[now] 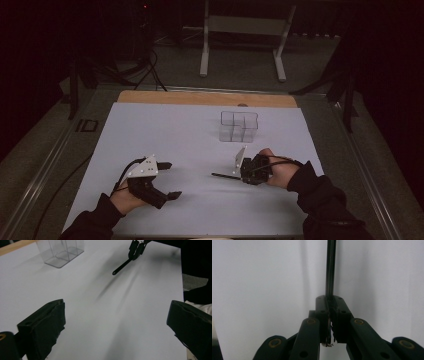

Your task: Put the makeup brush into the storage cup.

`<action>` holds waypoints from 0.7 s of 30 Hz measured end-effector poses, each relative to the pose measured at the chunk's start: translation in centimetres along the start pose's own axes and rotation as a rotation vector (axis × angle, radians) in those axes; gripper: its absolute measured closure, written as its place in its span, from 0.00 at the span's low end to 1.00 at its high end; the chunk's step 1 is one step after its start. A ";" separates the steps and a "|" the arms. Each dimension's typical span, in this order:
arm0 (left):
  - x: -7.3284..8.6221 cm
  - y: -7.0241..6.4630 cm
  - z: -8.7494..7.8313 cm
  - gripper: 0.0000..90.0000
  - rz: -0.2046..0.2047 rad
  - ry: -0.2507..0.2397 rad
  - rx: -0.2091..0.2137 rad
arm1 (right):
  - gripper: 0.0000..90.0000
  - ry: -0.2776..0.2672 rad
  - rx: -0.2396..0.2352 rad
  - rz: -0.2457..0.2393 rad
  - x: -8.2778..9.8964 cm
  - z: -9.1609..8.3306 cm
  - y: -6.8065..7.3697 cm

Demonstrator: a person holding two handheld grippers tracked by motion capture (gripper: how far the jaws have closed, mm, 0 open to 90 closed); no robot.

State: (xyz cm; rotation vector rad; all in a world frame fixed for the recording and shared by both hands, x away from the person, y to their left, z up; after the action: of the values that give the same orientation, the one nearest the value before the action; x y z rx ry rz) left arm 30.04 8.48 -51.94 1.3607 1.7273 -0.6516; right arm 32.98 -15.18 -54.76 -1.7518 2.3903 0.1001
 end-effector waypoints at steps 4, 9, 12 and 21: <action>-1.2 0.5 1.3 0.06 0.030 0.059 0.055 | 0.94 -0.012 0.002 -0.013 -0.5 -0.1 0.1; -1.9 0.3 2.5 0.08 0.063 0.128 0.105 | 0.94 -0.010 0.007 -0.024 -0.8 -0.1 0.2; -2.3 0.2 3.2 0.14 0.099 0.156 0.122 | 0.94 -0.009 0.012 -0.028 -1.0 -0.2 0.2; -3.4 0.6 5.4 0.32 0.168 0.227 0.096 | 0.94 -0.001 0.011 -0.036 -1.5 -0.5 0.1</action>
State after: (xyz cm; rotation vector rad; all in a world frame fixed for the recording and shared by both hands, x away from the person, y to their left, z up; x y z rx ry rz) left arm 32.38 2.48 -51.85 1.6812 1.7509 -0.5071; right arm 33.23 -13.84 -54.06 -1.7882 2.3530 0.0827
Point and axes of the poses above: each handheld gripper's, and its own axes: z roughly forward along the jaws, x roughly out of its underside, y roughly to its left, the point moved 10 cm from there along z, roughly forward along the jaws, and after that the axes turned 12 degrees about z, right-handed, at the moved point
